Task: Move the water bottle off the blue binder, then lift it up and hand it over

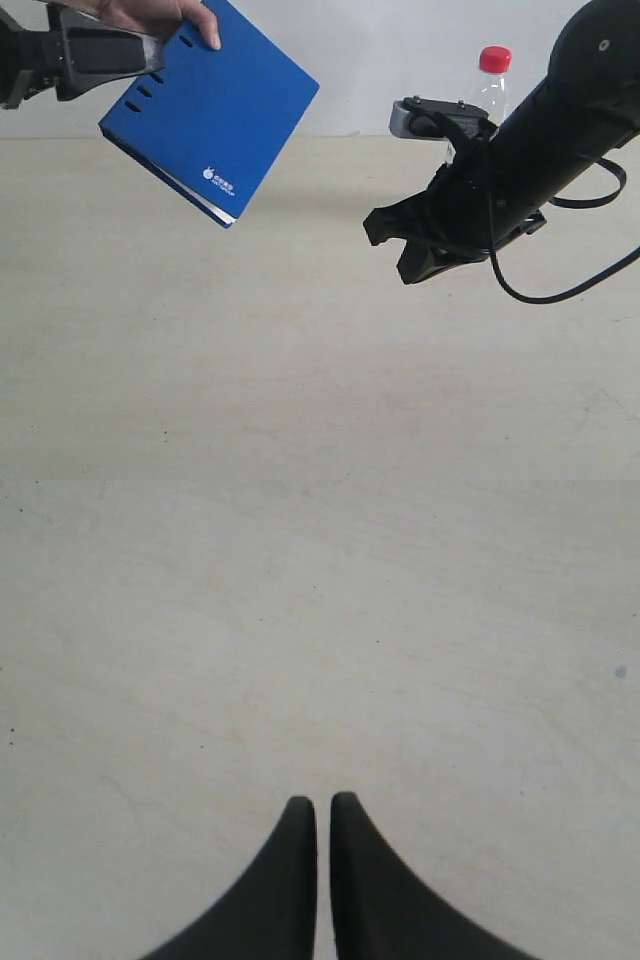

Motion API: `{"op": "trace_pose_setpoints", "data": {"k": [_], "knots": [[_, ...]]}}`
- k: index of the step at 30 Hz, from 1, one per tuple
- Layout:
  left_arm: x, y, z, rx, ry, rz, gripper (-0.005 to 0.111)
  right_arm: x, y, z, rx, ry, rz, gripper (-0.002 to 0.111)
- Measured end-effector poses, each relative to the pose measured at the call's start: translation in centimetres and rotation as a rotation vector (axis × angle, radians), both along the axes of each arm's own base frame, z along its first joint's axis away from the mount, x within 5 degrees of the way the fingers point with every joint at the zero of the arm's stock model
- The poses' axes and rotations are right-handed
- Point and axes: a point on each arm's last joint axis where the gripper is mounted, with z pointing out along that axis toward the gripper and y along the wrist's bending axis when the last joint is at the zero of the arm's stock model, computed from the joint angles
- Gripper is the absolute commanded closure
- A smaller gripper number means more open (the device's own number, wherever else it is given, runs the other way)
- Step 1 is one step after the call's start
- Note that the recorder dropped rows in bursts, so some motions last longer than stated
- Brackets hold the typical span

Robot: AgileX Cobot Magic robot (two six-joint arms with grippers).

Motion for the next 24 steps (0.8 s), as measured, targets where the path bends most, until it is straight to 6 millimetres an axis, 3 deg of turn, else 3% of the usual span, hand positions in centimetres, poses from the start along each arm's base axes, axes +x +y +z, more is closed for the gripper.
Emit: {"op": "trace_pose_setpoints", "data": {"k": [2, 6, 9, 15, 19, 24], "knots": [[-1.7, 0.1, 0.2, -0.028, -0.012, -0.03, -0.001, 0.0, 0.0, 0.0, -0.002, -0.004, 0.008, 0.107], [-7.8, 0.5, 1.6, -0.111, -0.183, -0.077, -0.001, -0.3, -0.1, 0.9, 0.004, -0.04, 0.032, 0.107], [-11.4, 1.0, 1.4, -0.053, -0.247, 0.061, -0.001, -1.5, -0.7, 4.6, 0.05, -0.178, 0.035, 0.107], [-13.8, 2.3, 0.7, 0.031, -0.273, 0.309, -0.001, -5.2, -2.9, 9.1, 0.124, -0.445, -0.01, 0.107], [-15.7, 2.2, 1.3, 0.017, -0.331, 0.35, -0.001, -9.1, -5.2, 11.3, 0.186, -0.681, -0.073, 0.107], [-17.1, 2.0, 1.9, -0.015, -0.371, 0.357, -0.001, -13.7, -7.8, 12.5, 0.258, -0.893, -0.135, 0.107]]}}
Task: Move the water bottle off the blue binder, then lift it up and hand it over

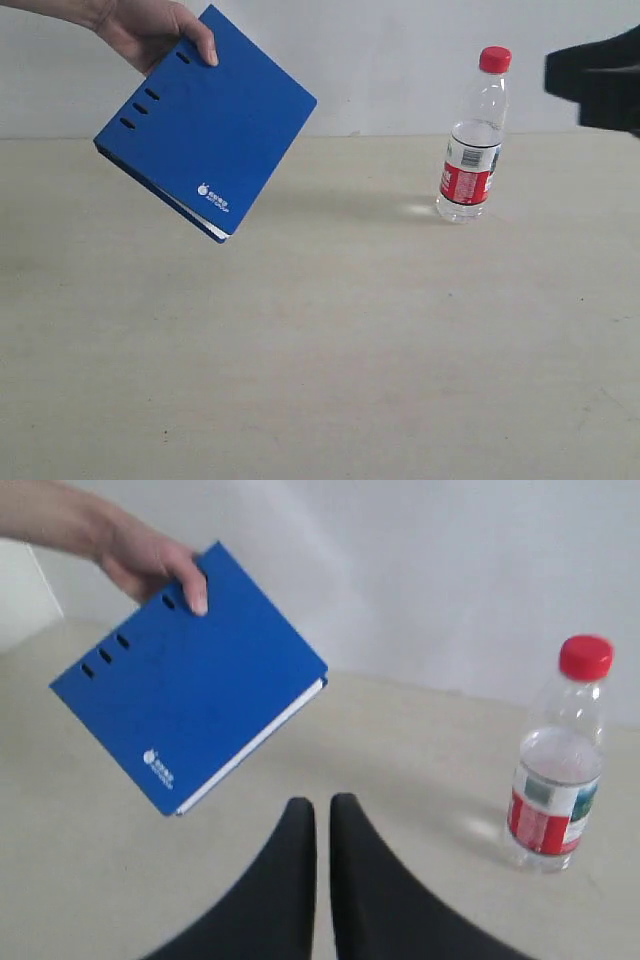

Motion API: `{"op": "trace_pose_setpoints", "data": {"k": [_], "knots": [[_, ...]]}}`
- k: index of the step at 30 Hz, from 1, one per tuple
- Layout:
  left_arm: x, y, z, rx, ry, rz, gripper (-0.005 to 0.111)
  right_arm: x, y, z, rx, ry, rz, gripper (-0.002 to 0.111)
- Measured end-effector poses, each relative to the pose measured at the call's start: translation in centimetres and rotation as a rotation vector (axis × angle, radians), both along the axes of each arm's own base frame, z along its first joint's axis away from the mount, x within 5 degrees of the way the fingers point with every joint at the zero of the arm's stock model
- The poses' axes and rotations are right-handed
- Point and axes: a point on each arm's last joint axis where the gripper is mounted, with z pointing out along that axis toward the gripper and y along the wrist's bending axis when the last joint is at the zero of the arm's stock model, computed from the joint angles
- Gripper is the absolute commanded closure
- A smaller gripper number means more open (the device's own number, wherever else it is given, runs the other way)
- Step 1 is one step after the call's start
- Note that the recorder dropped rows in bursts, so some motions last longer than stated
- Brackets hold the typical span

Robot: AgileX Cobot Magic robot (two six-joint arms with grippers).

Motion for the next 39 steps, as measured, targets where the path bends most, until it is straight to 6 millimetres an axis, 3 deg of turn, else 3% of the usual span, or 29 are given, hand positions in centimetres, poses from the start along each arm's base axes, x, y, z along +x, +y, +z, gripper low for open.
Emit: {"op": "trace_pose_setpoints", "data": {"k": [7, 15, 21, 32, 39], "knots": [[-1.2, -0.2, 0.6, -0.017, -0.043, -0.002, -0.001, -4.8, -2.5, 0.2, 0.078, -0.203, -0.037, 0.107], [-2.7, -0.5, 0.9, -0.03, -0.096, -0.006, -0.001, -7.8, -4.0, -0.2, 0.128, -0.317, -0.05, 0.107], [-4.0, -0.7, -0.2, -0.064, -0.098, -0.011, -0.001, -8.4, -4.2, -1.3, 0.131, -0.323, -0.051, 0.107], [-4.2, -0.7, -3.0, -0.13, -0.006, -0.014, -0.001, -7.2, -4.2, -7.2, 0.133, -0.221, -0.11, 0.107], [-4.5, -1.3, -2.9, -0.133, -0.009, -0.09, -0.001, -7.2, -4.2, -7.7, 0.145, -0.2, -0.114, 0.107]]}}
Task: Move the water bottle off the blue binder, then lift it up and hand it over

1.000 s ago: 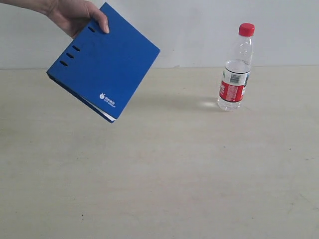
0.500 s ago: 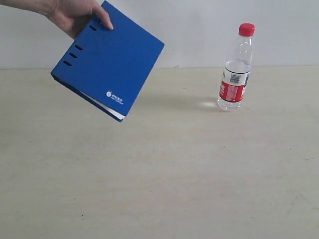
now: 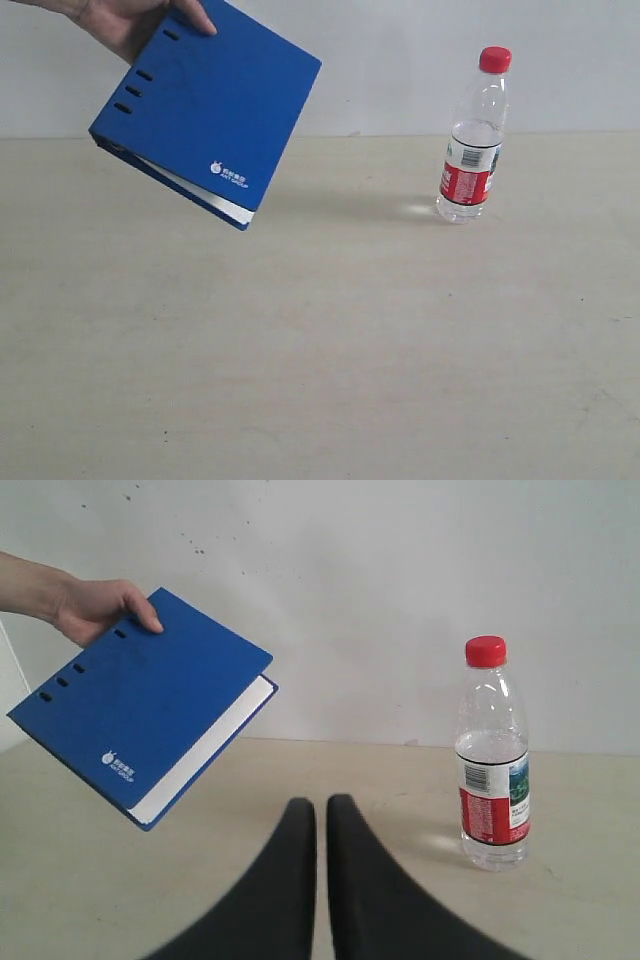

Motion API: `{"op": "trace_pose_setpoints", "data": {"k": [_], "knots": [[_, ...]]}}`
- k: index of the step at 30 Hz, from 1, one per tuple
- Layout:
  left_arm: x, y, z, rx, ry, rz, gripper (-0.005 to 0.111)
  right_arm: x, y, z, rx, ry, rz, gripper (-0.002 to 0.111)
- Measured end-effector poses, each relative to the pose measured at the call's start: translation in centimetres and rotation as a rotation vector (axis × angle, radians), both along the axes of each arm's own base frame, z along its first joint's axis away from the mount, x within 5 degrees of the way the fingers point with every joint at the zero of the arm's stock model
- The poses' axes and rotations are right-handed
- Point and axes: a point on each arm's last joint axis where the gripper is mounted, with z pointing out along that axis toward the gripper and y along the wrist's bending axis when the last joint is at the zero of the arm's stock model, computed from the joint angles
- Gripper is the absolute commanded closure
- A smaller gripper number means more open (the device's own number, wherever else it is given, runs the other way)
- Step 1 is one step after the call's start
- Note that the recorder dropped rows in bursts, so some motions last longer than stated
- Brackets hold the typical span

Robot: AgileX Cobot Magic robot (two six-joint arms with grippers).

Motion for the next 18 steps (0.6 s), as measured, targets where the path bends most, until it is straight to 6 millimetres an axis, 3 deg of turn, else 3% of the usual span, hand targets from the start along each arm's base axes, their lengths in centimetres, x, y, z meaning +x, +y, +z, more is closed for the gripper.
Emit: {"op": "trace_pose_setpoints", "data": {"k": [18], "knots": [[-0.61, -0.79, 0.09, 0.005, -0.017, -0.108, -0.001, 0.0, 0.0, 0.0, 0.005, 0.002, 0.0, 0.107]]}}
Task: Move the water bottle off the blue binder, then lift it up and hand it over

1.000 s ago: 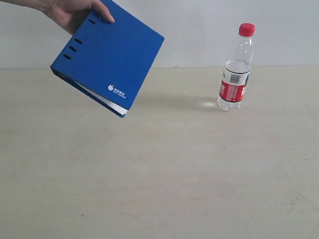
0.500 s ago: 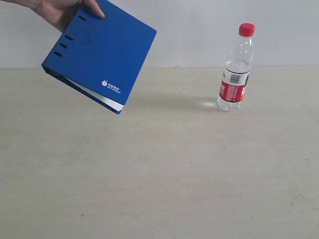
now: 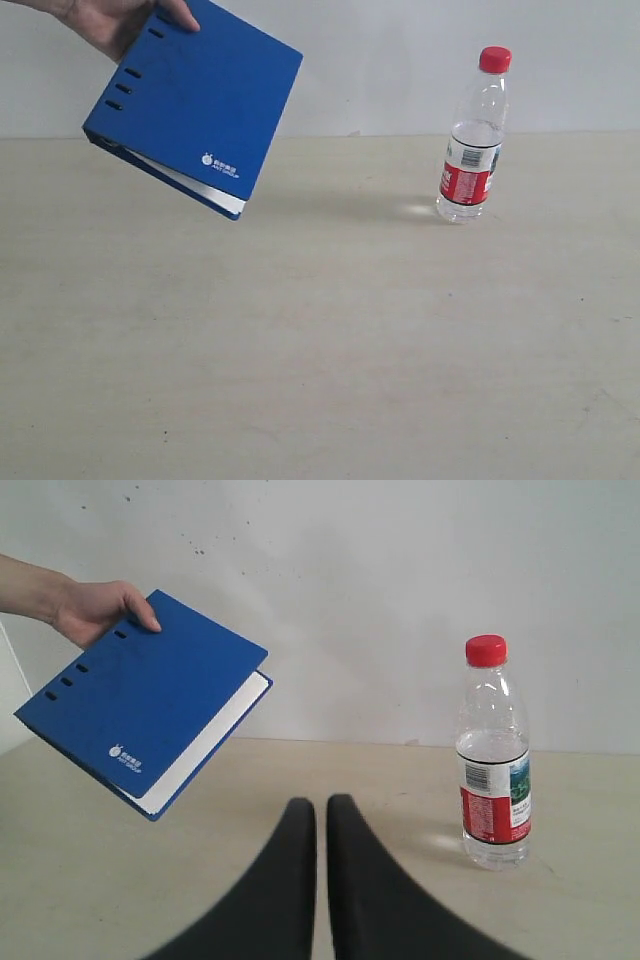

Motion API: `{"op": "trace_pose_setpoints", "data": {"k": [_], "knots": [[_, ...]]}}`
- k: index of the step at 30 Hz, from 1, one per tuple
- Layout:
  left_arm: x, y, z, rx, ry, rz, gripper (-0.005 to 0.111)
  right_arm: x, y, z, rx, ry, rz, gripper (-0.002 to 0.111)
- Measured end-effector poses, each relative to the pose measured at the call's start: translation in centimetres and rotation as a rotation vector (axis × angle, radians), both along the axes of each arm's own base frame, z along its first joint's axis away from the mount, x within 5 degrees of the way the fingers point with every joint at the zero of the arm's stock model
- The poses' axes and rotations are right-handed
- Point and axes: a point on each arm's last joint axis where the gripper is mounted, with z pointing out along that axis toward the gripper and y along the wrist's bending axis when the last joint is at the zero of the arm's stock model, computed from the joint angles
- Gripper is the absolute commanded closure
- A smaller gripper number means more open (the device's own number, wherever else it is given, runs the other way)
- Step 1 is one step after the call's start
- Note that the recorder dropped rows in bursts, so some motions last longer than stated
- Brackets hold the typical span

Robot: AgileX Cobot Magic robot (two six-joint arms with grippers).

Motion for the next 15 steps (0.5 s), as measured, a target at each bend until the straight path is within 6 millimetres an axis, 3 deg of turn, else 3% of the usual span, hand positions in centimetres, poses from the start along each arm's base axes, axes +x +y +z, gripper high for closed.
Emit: {"op": "trace_pose_setpoints", "data": {"k": [9, 15], "knots": [[-0.01, 0.03, 0.16, -0.056, 0.024, -0.007, -0.001, 0.0, 0.0, 0.0, 0.0, 0.0, 0.0, 0.107], [-0.58, 0.27, 0.35, -0.433, 0.127, -0.085, -0.001, 0.0, 0.0, 0.0, 0.0, 0.0, 0.0, 0.107]]}}
